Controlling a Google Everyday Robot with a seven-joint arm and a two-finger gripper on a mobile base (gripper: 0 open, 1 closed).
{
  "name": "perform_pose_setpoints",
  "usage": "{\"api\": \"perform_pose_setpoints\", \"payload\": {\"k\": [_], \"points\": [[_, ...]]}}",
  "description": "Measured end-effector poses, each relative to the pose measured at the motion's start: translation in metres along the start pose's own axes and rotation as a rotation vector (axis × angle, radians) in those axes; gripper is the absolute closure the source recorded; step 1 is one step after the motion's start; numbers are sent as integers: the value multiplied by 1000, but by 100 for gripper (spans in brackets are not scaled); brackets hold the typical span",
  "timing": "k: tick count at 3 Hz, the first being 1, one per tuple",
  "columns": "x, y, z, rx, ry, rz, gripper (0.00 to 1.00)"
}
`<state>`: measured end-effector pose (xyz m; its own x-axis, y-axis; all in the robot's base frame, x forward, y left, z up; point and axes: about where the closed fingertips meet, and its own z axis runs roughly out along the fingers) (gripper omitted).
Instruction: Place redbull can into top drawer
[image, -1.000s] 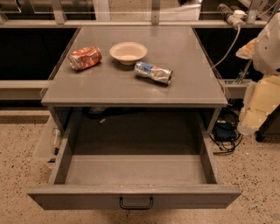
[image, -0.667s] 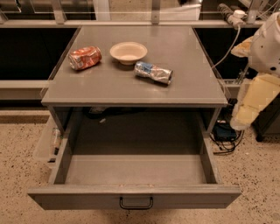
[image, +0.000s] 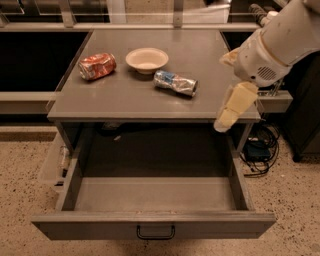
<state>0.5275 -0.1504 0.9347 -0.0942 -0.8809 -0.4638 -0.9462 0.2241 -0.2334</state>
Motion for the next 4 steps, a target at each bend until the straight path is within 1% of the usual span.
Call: {"api": "perform_pose_setpoints", "payload": {"k": [1, 2, 3, 4], "points": [[-17, -23, 37, -3, -62, 13, 0], [-17, -26, 42, -3, -66, 16, 0], [-18, -25, 39, 29, -59, 43, 0], [-7, -52, 41, 98, -101, 108, 0]]}}
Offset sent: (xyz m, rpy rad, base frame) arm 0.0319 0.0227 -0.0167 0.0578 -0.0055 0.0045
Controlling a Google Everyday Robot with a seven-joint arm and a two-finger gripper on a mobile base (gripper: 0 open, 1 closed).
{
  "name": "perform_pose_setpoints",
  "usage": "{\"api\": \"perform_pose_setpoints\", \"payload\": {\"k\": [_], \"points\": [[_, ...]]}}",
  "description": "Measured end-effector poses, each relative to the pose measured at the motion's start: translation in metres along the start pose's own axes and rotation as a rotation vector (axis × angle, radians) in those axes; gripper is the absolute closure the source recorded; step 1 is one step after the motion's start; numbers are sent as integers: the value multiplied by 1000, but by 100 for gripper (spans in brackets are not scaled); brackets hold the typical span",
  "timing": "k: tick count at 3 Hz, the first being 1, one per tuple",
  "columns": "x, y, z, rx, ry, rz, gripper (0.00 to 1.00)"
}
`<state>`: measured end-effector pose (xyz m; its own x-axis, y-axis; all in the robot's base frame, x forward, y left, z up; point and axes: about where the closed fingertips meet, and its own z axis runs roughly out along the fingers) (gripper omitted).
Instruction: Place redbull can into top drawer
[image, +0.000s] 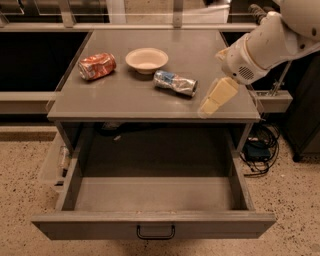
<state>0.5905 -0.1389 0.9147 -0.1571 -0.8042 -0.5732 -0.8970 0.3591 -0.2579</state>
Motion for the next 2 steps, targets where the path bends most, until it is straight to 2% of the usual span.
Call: {"api": "perform_pose_setpoints", "payload": {"k": [1, 2], "points": [[6, -30, 16, 21, -47, 38, 0], [10, -54, 35, 16, -107, 72, 0]]}}
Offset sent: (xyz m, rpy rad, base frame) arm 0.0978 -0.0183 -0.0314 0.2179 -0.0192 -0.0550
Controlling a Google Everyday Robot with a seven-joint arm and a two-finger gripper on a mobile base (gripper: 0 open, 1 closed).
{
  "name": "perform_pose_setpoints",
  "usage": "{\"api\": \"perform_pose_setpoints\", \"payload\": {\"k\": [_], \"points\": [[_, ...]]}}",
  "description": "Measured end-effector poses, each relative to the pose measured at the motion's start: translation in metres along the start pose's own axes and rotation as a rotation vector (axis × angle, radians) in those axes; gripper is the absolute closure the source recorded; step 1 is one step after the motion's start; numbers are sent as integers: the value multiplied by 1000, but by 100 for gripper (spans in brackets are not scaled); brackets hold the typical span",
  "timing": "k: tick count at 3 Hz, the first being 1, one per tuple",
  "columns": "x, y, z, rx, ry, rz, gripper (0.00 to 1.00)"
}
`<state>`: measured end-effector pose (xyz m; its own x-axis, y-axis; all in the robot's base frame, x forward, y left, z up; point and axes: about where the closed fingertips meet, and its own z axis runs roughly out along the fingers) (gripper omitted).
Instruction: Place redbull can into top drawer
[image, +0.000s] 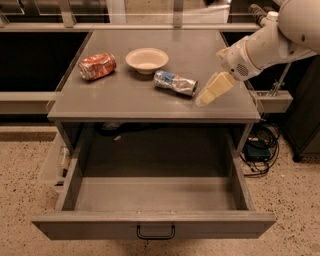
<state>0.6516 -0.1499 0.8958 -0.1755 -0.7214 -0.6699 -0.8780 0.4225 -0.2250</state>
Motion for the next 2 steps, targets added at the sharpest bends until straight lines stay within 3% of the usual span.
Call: {"api": "perform_pose_setpoints", "payload": {"k": [2], "points": [[-5, -23, 46, -49, -126, 53, 0]]}}
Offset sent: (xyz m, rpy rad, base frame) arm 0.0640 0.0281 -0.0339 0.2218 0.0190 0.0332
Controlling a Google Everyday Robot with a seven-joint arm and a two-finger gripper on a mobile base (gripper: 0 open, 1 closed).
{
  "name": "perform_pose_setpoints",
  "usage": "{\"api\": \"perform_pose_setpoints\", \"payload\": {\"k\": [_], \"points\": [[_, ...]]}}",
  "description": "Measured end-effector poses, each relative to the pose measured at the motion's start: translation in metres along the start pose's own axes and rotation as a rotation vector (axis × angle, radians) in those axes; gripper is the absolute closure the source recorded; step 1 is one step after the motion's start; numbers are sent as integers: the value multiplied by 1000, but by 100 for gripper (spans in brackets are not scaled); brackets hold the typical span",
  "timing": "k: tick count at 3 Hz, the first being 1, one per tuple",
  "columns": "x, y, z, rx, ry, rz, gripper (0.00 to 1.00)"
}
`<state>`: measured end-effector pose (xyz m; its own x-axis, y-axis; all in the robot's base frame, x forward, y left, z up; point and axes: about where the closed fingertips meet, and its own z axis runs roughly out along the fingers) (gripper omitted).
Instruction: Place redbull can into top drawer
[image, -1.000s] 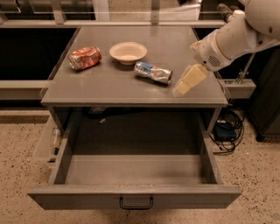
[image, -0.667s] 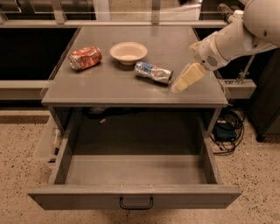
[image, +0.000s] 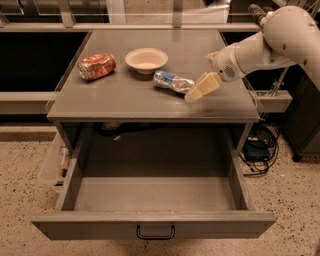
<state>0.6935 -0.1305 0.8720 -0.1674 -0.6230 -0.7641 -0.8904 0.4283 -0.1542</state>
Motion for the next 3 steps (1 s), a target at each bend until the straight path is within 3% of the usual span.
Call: {"api": "perform_pose_setpoints", "payload": {"k": [2, 3], "points": [[-4, -9, 35, -26, -45, 33, 0], [1, -11, 50, -13, -52, 69, 18]]}}
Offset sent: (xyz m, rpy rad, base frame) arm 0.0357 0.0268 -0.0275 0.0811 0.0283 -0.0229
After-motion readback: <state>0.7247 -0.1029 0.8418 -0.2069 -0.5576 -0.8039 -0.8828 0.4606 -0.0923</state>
